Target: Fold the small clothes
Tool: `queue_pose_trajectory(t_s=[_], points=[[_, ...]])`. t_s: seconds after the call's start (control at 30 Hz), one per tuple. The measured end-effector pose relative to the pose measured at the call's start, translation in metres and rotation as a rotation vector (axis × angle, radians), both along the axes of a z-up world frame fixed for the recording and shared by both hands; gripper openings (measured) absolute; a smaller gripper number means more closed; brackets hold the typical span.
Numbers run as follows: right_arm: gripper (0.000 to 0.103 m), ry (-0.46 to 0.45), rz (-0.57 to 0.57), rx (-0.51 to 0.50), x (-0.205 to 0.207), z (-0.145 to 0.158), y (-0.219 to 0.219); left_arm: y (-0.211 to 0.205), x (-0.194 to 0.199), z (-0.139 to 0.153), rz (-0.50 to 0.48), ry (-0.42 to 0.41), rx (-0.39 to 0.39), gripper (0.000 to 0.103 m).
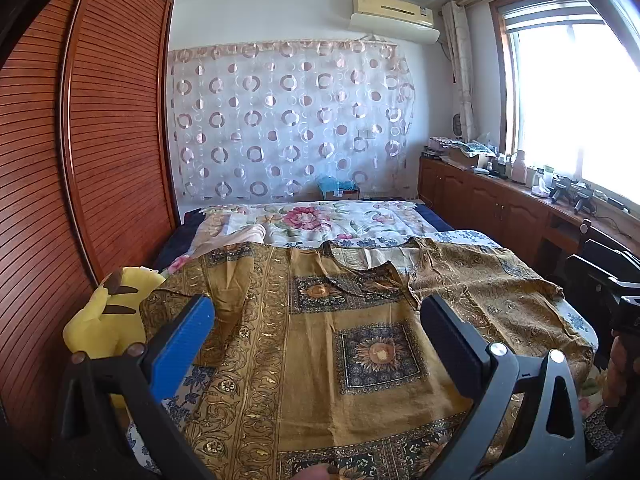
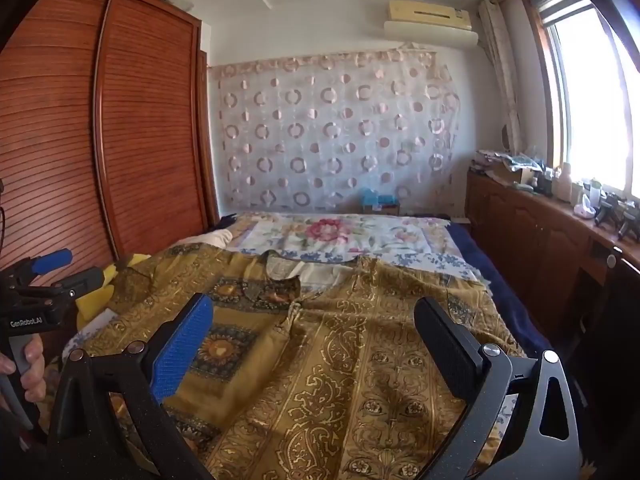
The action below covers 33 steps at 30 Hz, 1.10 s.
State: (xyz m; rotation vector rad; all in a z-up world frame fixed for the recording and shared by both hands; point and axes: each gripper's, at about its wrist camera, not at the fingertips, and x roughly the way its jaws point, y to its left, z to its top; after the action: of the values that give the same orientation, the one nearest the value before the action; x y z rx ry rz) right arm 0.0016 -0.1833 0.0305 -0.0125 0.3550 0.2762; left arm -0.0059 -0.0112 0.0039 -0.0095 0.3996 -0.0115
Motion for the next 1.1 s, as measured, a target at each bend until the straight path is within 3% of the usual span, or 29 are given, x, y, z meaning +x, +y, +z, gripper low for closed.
queue_pose_trajectory(t_s=[1.1], points=[[0.102,-0.002,-0.003,0.006,0.001,0.001,0.001,-0.004,-0.008,0.012,-0.004,-0.025,0.021,0.103]])
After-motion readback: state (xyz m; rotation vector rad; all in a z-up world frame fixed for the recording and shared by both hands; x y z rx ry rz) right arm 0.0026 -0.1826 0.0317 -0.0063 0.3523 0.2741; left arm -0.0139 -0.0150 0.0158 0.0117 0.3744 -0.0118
